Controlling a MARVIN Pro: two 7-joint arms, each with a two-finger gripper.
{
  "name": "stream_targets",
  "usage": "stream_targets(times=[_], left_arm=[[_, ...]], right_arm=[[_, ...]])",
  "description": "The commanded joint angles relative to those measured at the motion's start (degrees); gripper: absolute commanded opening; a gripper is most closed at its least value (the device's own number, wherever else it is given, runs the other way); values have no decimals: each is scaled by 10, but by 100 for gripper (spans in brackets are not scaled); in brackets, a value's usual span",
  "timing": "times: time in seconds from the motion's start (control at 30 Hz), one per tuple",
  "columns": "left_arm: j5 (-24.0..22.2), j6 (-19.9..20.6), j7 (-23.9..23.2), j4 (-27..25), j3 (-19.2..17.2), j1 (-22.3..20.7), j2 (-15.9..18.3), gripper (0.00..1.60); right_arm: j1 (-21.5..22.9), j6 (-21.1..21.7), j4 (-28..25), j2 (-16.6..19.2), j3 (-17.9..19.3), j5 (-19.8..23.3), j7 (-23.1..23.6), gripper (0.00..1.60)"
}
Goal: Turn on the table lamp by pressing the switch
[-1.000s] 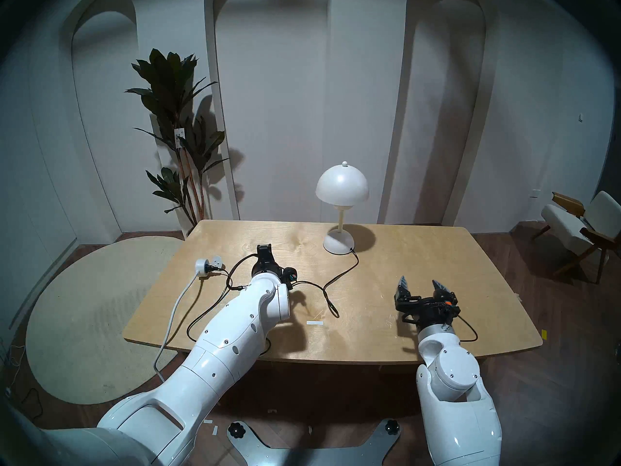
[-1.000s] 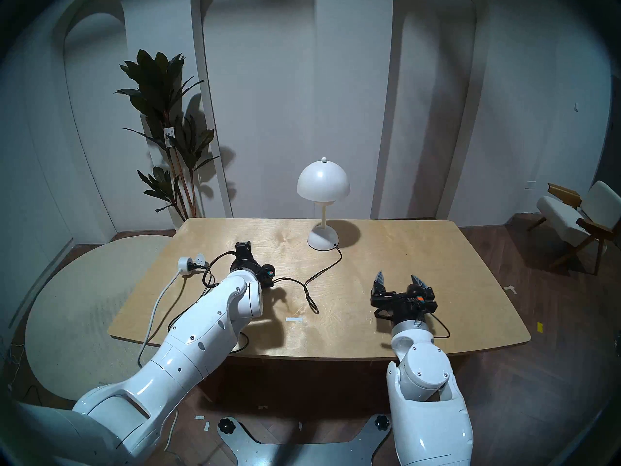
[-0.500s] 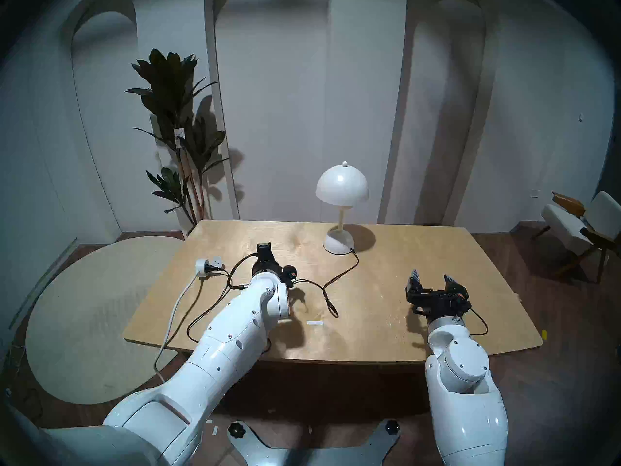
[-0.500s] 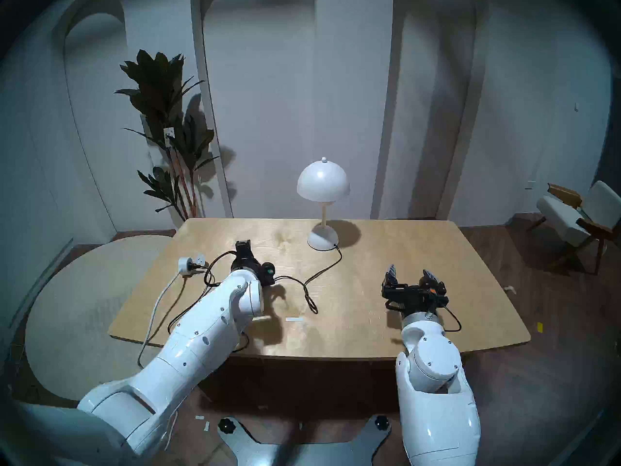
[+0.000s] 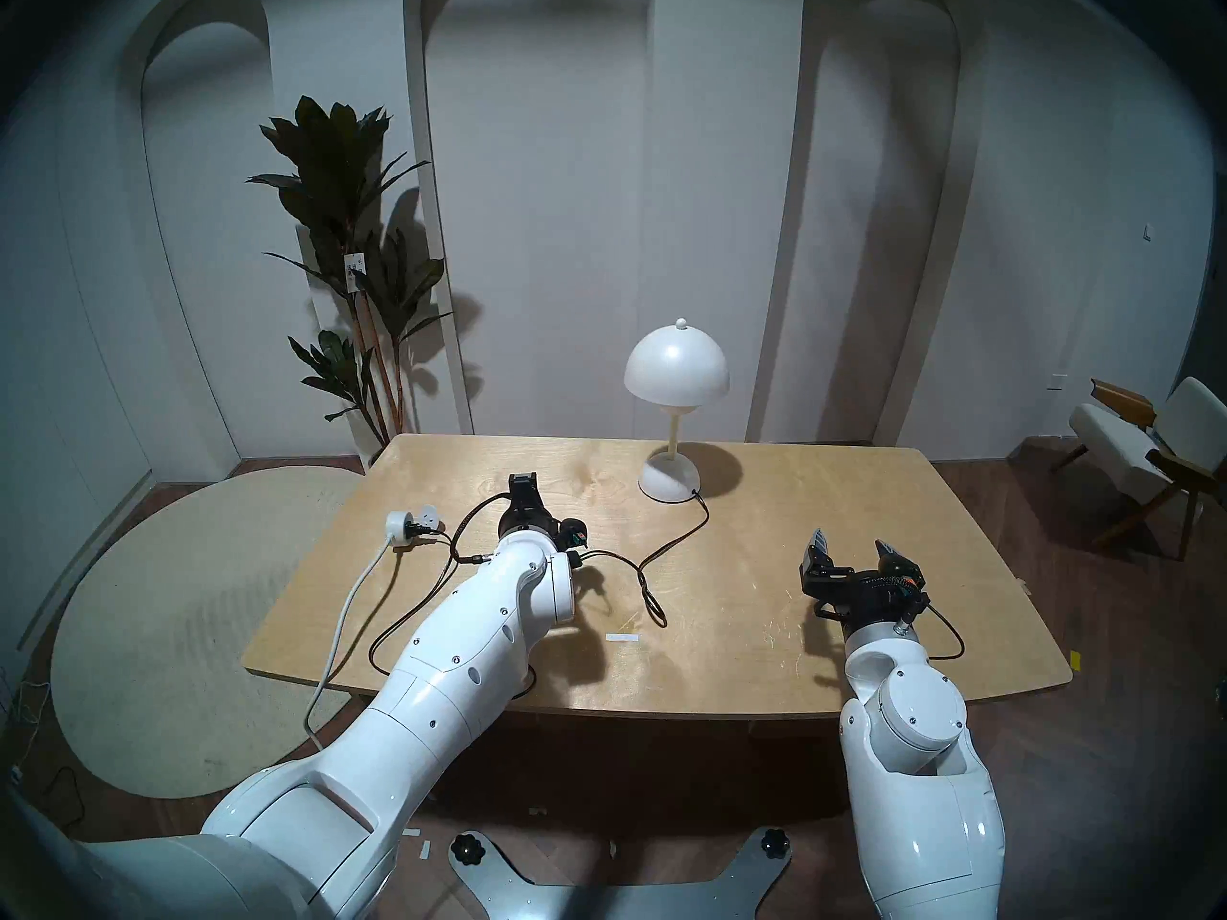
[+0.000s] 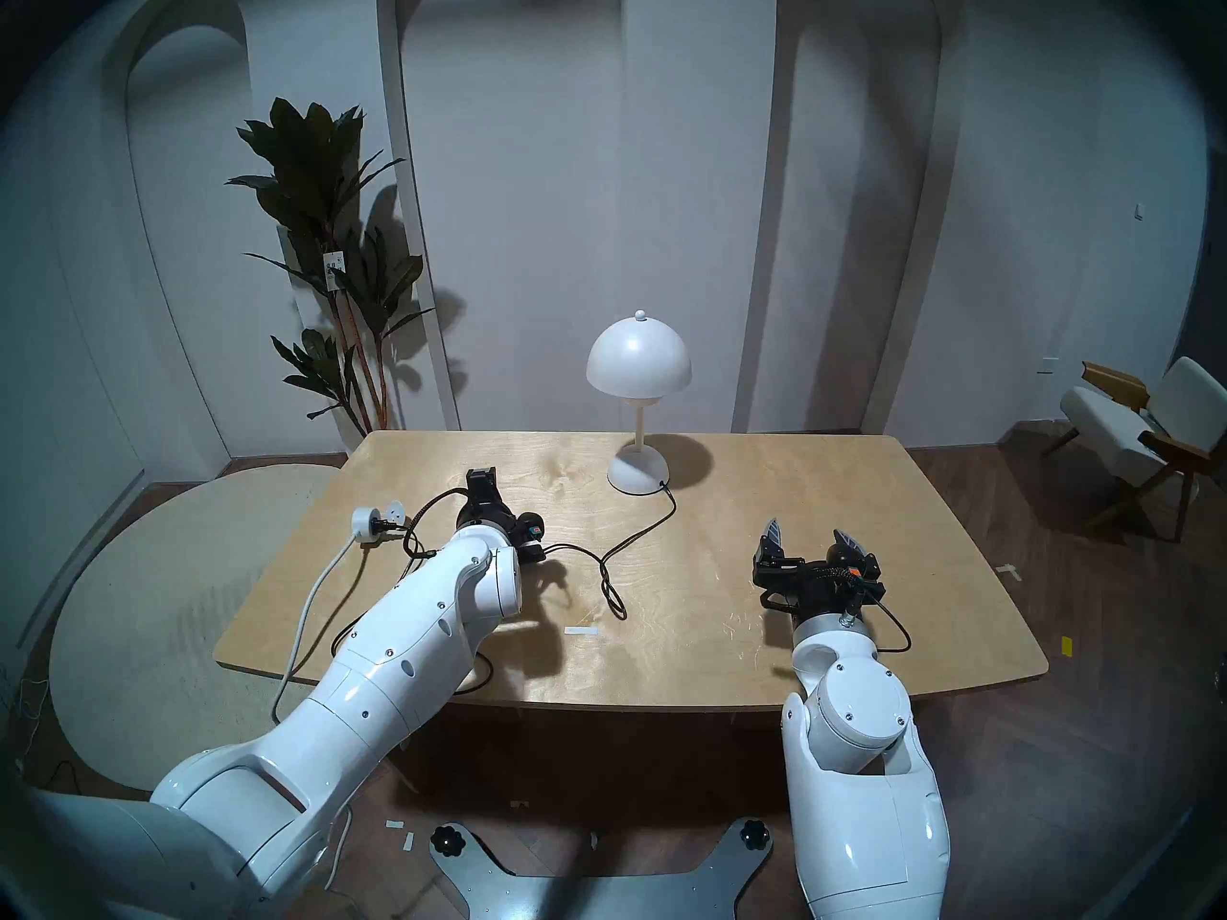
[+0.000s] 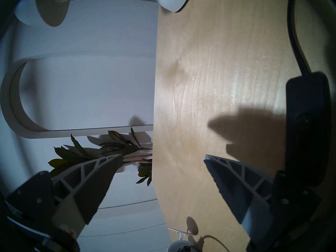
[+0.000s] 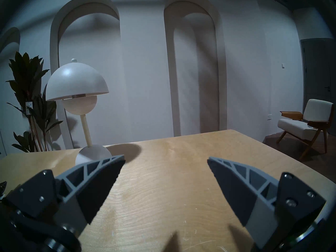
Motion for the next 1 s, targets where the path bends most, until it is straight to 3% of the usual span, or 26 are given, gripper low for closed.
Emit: stream_targets(times=[0.0, 0.27, 0.97], left_arm=[[15, 16, -25, -65, -3, -2, 29, 160], [24, 29, -69, -110, 3, 6, 43, 160], [65, 63, -127, -122, 58, -21, 22, 160]], right_arm=[[5, -4, -14, 1, -1, -2, 0, 160], [4, -4, -15, 2, -2, -2, -1, 160], [4, -5, -14, 3, -2, -1, -1, 160]])
